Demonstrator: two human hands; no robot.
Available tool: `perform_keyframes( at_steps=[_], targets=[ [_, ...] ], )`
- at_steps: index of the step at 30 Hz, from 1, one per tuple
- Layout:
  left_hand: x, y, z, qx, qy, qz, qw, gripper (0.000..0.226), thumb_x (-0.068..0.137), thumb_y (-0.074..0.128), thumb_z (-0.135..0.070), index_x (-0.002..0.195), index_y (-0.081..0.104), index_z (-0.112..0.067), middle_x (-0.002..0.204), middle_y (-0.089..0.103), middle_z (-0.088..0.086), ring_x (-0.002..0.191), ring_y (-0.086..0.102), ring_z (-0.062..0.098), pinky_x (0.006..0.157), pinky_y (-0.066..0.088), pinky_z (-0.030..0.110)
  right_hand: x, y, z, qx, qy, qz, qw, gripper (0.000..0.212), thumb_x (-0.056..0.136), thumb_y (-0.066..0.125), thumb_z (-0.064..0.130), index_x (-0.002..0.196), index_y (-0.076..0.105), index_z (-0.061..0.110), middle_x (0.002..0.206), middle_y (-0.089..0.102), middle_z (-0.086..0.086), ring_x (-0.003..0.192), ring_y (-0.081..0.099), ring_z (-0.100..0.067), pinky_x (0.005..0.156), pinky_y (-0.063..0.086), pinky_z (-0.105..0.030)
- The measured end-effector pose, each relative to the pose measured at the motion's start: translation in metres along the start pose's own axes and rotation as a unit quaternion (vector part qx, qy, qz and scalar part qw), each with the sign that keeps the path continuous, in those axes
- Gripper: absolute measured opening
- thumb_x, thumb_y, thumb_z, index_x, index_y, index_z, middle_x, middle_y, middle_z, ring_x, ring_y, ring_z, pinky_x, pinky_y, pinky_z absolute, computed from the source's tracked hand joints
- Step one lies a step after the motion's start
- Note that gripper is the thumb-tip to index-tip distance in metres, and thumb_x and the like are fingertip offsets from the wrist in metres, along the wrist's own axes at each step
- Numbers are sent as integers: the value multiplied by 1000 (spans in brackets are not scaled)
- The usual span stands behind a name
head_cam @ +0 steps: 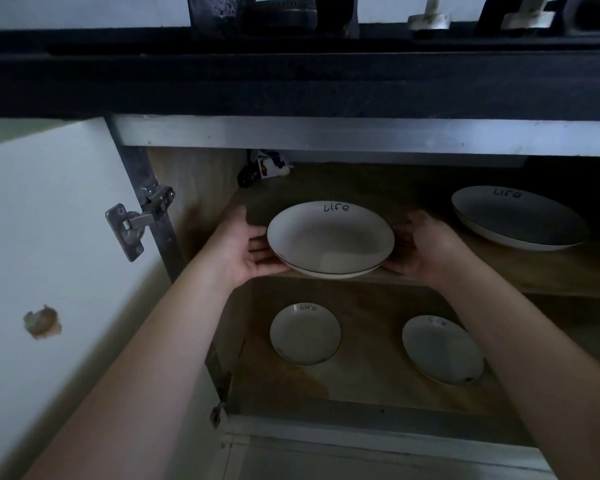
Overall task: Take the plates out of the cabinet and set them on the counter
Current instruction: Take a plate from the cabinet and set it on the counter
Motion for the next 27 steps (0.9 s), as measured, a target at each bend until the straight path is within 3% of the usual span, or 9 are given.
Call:
perform_keyframes(
  at_steps=[4, 7, 11, 15, 20, 23, 27],
  targets=[
    [-9, -5, -1, 10, 9, 11, 1000, 68, 100, 34, -56, 139, 47, -3, 118, 57, 22, 97, 61, 36, 61, 61, 53, -9, -5, -2, -15, 3, 28, 999, 41, 101, 41, 37, 131, 50, 10, 117, 63, -16, 96, 65, -31, 63, 56, -43],
    [-14, -6, -3, 10, 21, 26, 999, 68, 100, 34, -56, 141, 45, -2, 127, 58, 21, 103, 62, 36, 63, 60, 54, -15, -8, -2, -24, 1, 52, 998, 49, 101, 39, 39, 137, 44, 6, 109, 61, -15, 93, 64, -30, 61, 55, -43],
    [-22, -3, -1, 34, 41, 27, 998, 67, 100, 32, -55, 143, 41, -4, 138, 54, 18, 101, 62, 32, 62, 61, 51, -17, -14, -5, -15, 6, 69, 997, 52, 102, 35, 43, 137, 44, 5, 100, 60, -12, 90, 63, -29, 57, 56, -42],
    [-25, -3, 6, 39, 54, 18, 998, 65, 101, 32, -54, 143, 42, -6, 143, 52, 15, 115, 59, 32, 63, 61, 50, -16, -19, -3, 4, 5, 80, 997, 53, 101, 36, 45, 136, 46, 6, 103, 60, -10, 91, 63, -28, 54, 57, -41],
    [-30, -9, 21, 33, 46, -1, 998, 65, 99, 32, -57, 144, 44, -11, 145, 51, 9, 114, 60, 27, 65, 61, 47, -17, -26, -2, -29, 37, 82, 995, 48, 102, 32, 40, 134, 50, 10, 119, 63, -8, 101, 63, -25, 67, 54, -43],
    [-42, -9, 29, 36, 22, -29, 999, 61, 100, 31, -55, 142, 47, -15, 145, 52, 5, 122, 56, 25, 80, 55, 52, -35, -27, 1, -58, 74, 60, 994, 39, 103, 31, 37, 120, 57, 14, 108, 65, -5, 96, 63, -25, 65, 51, -43],
    [-69, -8, 31, 43, -27, -54, 997, 54, 101, 31, -53, 139, 50, -19, 132, 59, -4, 113, 59, 19, 78, 52, 48, -65, -31, 13, -65, 126, 46, 989, 39, 103, 29, 39, 105, 61, 16, 109, 64, -4, 101, 61, -22, 67, 52, -43]
  ],
)
Point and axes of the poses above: each hand's wrist, its own x-axis towards the middle knuckle, its own y-axis out of the palm, z = x × y, the point moved 5 cm from there along x, towards the middle knuckle
